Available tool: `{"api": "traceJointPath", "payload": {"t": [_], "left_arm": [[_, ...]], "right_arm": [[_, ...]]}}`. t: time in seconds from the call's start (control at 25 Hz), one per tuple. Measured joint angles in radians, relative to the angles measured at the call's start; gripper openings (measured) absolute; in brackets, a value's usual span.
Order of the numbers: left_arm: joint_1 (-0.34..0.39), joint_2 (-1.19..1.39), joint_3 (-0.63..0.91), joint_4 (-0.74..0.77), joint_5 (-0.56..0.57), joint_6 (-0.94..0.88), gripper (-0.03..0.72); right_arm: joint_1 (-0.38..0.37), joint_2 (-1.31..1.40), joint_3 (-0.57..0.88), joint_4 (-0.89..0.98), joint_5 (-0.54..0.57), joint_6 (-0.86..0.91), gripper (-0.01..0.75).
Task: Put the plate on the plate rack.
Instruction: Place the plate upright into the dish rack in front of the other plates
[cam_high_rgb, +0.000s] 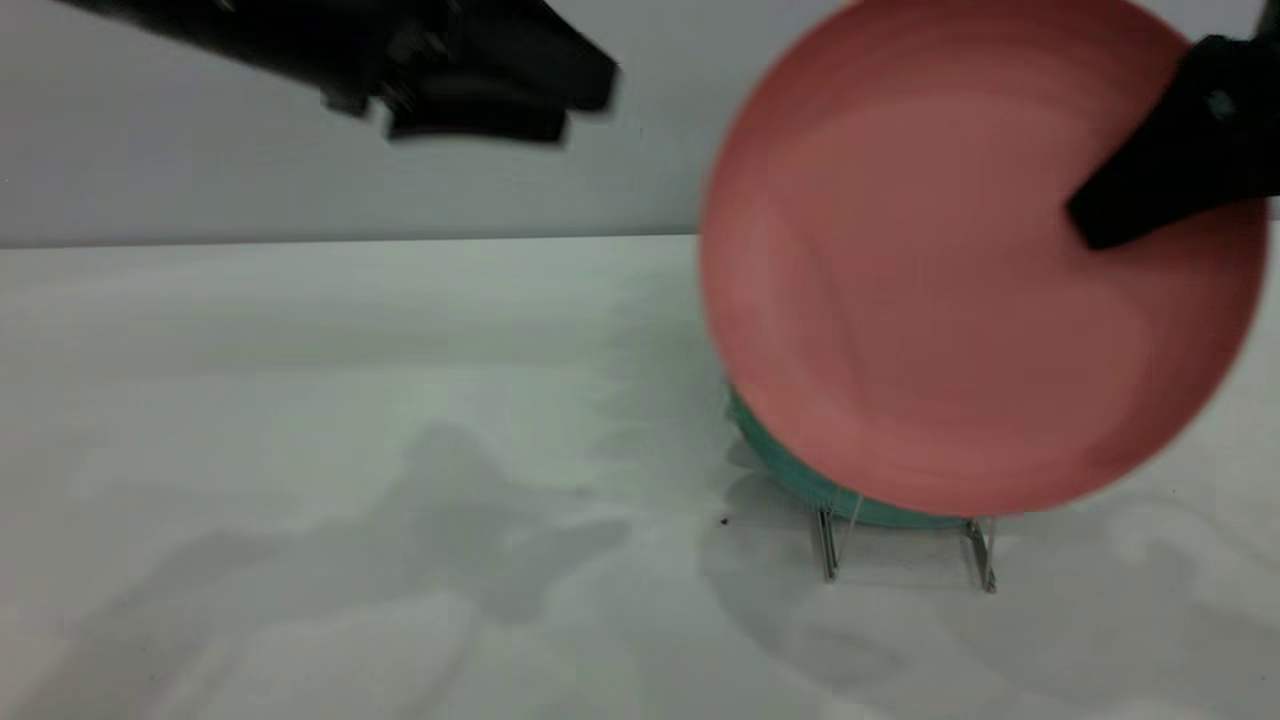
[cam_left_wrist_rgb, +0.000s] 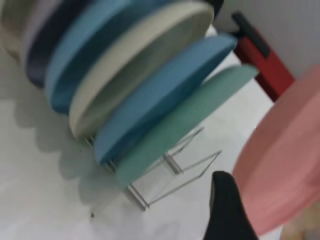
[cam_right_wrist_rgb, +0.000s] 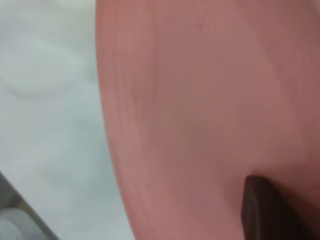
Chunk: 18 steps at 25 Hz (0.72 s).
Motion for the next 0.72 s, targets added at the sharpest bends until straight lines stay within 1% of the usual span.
{"api": "traceJointPath", "payload": {"t": [0.12,0.2,0.32,0.4,0.72], "left_arm": [[0.049,-0.037,0.0,0.028,0.027,-0.024,0.483],[0.069,-0.05,0.0,0.053,0.043,-0.04,0.483],[0.083,-0.057,0.0,0.07,0.053,-0.049,0.483],[0.082,-0.059,0.0,0.075,0.055,-0.05,0.483],[0.082,-0.061,0.0,0.076,0.058,-0.052,0.483]], "right_arm": [[0.0,-0.003,-0.018,-0.114,-0.038,0.041,0.117],[0.0,-0.003,-0.035,-0.159,-0.048,0.048,0.117],[0.003,-0.004,-0.067,-0.212,-0.055,0.043,0.117],[0.018,-0.009,-0.084,-0.25,-0.061,0.031,0.117],[0.151,-0.053,-0.102,-0.449,-0.096,-0.002,0.117]]}}
